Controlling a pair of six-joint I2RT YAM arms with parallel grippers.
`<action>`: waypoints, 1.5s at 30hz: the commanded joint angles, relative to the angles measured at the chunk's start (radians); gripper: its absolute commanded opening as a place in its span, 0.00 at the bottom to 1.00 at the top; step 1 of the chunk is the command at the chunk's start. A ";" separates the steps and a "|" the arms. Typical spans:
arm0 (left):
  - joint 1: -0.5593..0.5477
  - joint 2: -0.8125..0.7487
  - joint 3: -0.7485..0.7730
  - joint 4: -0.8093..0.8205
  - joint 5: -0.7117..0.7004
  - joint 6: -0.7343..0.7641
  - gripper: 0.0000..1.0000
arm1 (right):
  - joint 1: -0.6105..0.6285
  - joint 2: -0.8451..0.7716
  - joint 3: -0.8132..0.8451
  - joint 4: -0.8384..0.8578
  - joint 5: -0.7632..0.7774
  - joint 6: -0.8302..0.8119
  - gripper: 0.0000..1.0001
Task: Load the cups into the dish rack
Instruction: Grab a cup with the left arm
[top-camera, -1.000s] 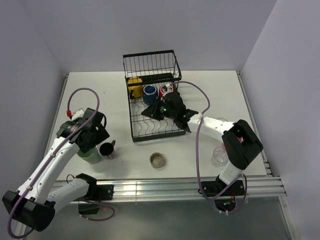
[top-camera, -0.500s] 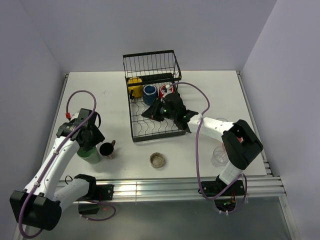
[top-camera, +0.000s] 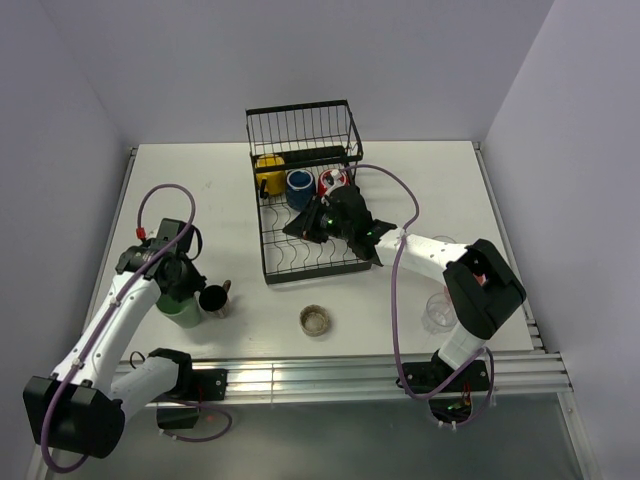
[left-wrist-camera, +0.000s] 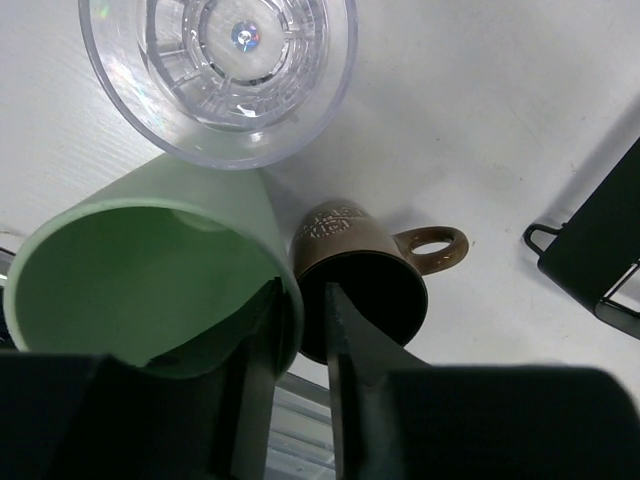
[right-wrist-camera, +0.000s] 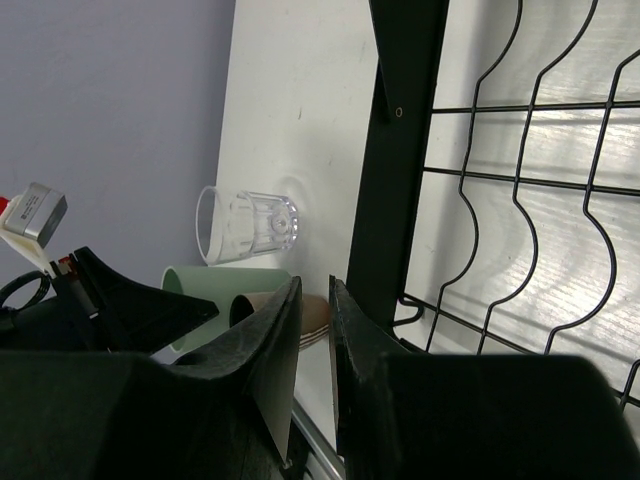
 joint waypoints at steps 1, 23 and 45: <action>0.007 0.002 -0.002 0.031 0.025 0.024 0.29 | 0.006 -0.005 0.007 0.028 -0.009 -0.018 0.24; 0.056 -0.009 0.154 -0.009 -0.101 0.113 0.00 | 0.007 -0.035 0.076 -0.064 0.011 -0.058 0.24; 0.056 -0.010 0.314 0.060 -0.076 0.187 0.00 | 0.023 -0.129 0.119 -0.174 0.069 -0.089 0.25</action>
